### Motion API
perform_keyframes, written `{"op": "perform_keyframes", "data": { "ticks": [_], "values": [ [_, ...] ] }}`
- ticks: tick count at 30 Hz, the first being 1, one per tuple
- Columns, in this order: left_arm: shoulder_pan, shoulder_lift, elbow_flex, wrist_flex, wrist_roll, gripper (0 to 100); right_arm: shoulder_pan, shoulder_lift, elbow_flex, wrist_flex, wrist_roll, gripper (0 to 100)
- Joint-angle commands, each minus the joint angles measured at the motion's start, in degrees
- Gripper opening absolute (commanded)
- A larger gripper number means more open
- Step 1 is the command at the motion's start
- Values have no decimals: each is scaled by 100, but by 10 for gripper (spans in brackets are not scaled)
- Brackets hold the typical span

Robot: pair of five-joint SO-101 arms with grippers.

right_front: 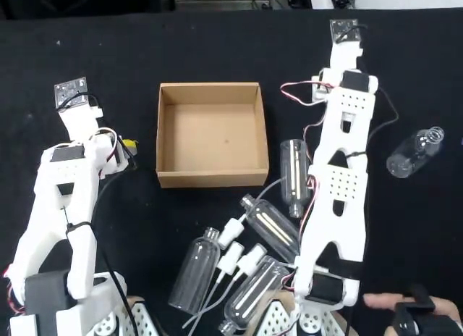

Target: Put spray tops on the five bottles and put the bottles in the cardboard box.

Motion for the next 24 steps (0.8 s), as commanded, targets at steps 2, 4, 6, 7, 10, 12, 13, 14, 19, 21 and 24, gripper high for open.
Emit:
{"op": "perform_keyframes", "data": {
  "ticks": [2, 4, 6, 7, 10, 12, 13, 14, 19, 21, 24],
  "values": [
    [-22, -185, -13, -88, 26, 270, 114, -22, -101, -185, 53, 191],
    [-22, -185, -13, -88, 26, 270, 149, 57, -101, -334, 53, 137],
    [-22, -185, -13, -88, 26, 270, 290, 136, -101, -404, 9, 111],
    [-22, -185, -13, -88, 26, 270, 352, 154, -101, -404, 9, 109],
    [-22, -185, -13, -97, 26, 270, 466, 136, -119, -193, 35, 109],
    [-22, -185, -13, -97, 26, 270, 510, 57, -356, 141, 44, 109],
    [-22, -185, -13, -97, 26, 270, 527, 13, -523, 360, 44, 109],
    [-22, -185, -13, -97, 26, 270, 536, -22, -734, 580, 44, 109],
    [-22, -185, -13, -97, 26, 270, 554, -585, -699, 1345, 53, 109],
    [-22, -185, -13, -97, 26, 270, 571, -699, -752, 1547, 53, 109],
    [-22, -185, -13, -97, 26, 270, 571, -892, -804, 1881, 53, 109]
  ]
}}
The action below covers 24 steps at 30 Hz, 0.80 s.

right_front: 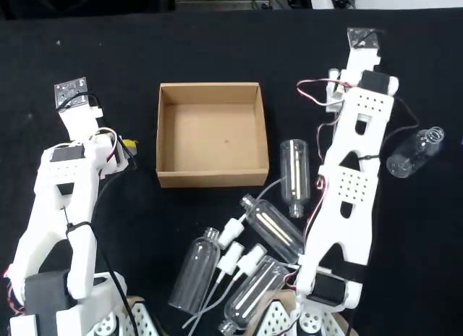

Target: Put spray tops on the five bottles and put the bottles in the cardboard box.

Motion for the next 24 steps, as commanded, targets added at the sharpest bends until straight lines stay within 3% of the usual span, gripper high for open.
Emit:
{"op": "perform_keyframes", "data": {
  "ticks": [1, 6, 17, 24],
  "values": [
    [-22, -185, -13, -97, 26, 270, 141, -787, -365, 440, 35, 107],
    [-40, -185, -13, -97, 26, 270, 158, -1130, -365, 1081, 35, 106],
    [-22, -185, -13, -97, 26, 270, 607, -1376, 4, 1134, 246, 106],
    [-31, -185, -13, -97, 26, 270, 598, -3204, 2053, 1125, 325, 106]
  ]
}}
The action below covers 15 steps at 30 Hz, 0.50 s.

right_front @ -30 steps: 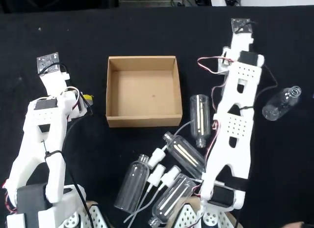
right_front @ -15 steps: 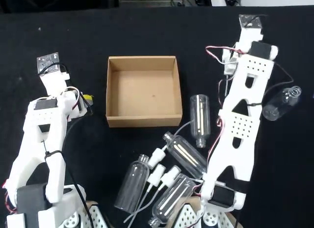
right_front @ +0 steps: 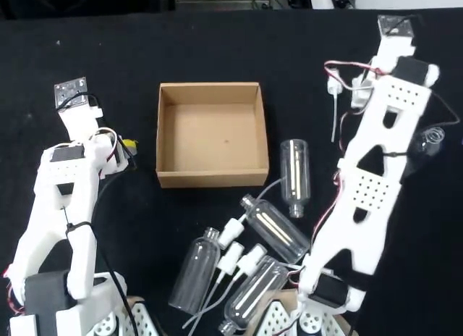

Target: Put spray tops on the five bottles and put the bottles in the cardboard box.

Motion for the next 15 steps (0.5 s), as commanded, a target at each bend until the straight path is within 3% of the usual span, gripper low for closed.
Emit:
{"op": "perform_keyframes", "data": {
  "ticks": [1, 8, 15],
  "values": [
    [-31, -185, -22, -97, 26, 270, 97, -1604, 1288, 176, 229, 106],
    [-40, -185, -22, -97, 18, 270, -149, -2985, 2949, -589, 475, 109],
    [-22, -185, -13, -97, 26, 270, -695, -2404, 3565, -2295, -448, 129]
  ]
}}
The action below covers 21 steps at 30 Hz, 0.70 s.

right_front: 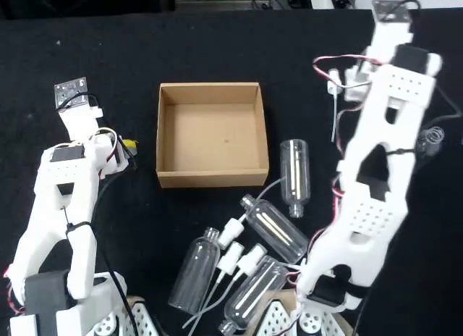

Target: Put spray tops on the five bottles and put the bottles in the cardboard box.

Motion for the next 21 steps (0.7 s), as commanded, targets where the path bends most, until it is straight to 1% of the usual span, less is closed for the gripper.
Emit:
{"op": "perform_keyframes", "data": {
  "ticks": [1, 4, 5, 9, 13, 21],
  "values": [
    [-22, -185, 4, -97, 26, 270, -308, 189, 57, -993, -325, 155],
    [-22, -185, 145, -246, 18, 270, -387, 664, 22, -1582, -396, 247],
    [-22, -185, 207, -352, 9, 270, -404, 804, -22, -1758, -396, 260],
    [-22, -193, 374, -677, -9, 270, -325, 1367, -400, -2154, -378, 249],
    [-22, -193, 382, -703, 9, 270, -246, 1974, -980, -2224, -431, 243],
    [-13, -193, 382, -703, 26, 270, -369, 3433, -2853, -2321, -431, 240]
  ]
}}
